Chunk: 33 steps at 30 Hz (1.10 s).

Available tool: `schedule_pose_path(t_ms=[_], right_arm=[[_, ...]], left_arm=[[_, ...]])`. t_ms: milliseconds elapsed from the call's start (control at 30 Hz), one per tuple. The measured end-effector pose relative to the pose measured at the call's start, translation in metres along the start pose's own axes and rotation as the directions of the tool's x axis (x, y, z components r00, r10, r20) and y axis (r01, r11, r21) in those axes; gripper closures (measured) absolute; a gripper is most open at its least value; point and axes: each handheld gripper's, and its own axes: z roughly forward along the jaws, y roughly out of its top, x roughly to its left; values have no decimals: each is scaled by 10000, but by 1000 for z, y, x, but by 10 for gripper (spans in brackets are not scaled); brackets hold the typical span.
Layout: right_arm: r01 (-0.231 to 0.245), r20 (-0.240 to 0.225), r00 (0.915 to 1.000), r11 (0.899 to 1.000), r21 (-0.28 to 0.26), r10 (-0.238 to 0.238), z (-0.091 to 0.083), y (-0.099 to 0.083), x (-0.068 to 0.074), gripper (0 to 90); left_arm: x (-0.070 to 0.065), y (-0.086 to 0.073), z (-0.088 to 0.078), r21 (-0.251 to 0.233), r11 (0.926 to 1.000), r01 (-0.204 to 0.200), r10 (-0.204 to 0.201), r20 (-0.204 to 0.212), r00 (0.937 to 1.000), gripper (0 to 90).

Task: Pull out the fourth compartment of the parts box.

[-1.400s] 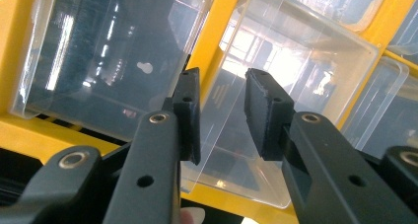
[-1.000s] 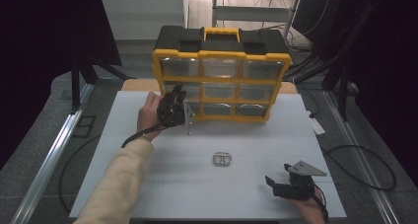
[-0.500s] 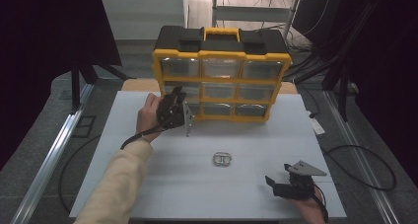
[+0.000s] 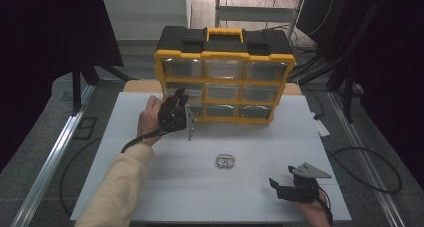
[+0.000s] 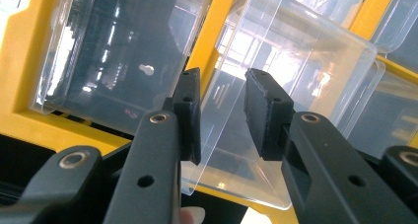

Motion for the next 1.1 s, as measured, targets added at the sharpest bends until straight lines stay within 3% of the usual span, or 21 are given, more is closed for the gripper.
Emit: schedule_pose_path(t_ms=[1100], right_arm=[[51, -5, 10000, 10000, 29, -51, 0, 0, 0, 135]], left_arm=[[-1, 0, -8, -42, 10000, -68, 68, -25, 10000, 680]])
